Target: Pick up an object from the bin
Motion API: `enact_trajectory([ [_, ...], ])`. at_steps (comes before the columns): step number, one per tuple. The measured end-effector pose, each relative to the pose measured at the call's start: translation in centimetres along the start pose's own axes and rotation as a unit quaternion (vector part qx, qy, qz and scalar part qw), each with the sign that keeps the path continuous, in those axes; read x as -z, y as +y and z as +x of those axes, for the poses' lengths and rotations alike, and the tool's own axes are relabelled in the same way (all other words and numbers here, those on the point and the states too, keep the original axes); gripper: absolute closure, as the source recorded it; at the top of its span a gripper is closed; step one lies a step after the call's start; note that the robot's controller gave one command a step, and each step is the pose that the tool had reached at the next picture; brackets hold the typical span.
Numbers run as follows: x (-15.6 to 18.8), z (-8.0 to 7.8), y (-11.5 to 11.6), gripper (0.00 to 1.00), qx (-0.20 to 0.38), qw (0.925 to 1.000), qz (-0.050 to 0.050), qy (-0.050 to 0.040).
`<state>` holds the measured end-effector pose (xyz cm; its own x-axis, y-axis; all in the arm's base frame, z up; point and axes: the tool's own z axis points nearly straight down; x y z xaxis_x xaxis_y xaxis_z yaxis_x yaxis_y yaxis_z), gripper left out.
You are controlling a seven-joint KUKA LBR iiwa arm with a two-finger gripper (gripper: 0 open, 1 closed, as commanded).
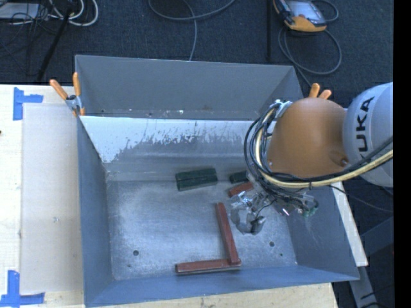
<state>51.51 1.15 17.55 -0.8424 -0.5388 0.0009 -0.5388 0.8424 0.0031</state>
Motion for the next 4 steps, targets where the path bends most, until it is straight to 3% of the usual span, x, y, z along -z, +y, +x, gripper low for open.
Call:
enact_trajectory([
  [1, 0.1, 0.0, -0.1, 0.00, 0.001, 1.0000, 0.001, -0.0001],
  [2, -9.9, -2.4, 0.4, 0.00, 0.270, 0.9629, -0.001, 0.0018],
  [3, -9.7, -2.5, 0.3, 1.00, 0.269, 0.9631, 0.000, 0.0006],
  [4, -9.7, -2.5, 0.3, 0.00, 0.269, 0.9630, 0.000, 0.0006],
])
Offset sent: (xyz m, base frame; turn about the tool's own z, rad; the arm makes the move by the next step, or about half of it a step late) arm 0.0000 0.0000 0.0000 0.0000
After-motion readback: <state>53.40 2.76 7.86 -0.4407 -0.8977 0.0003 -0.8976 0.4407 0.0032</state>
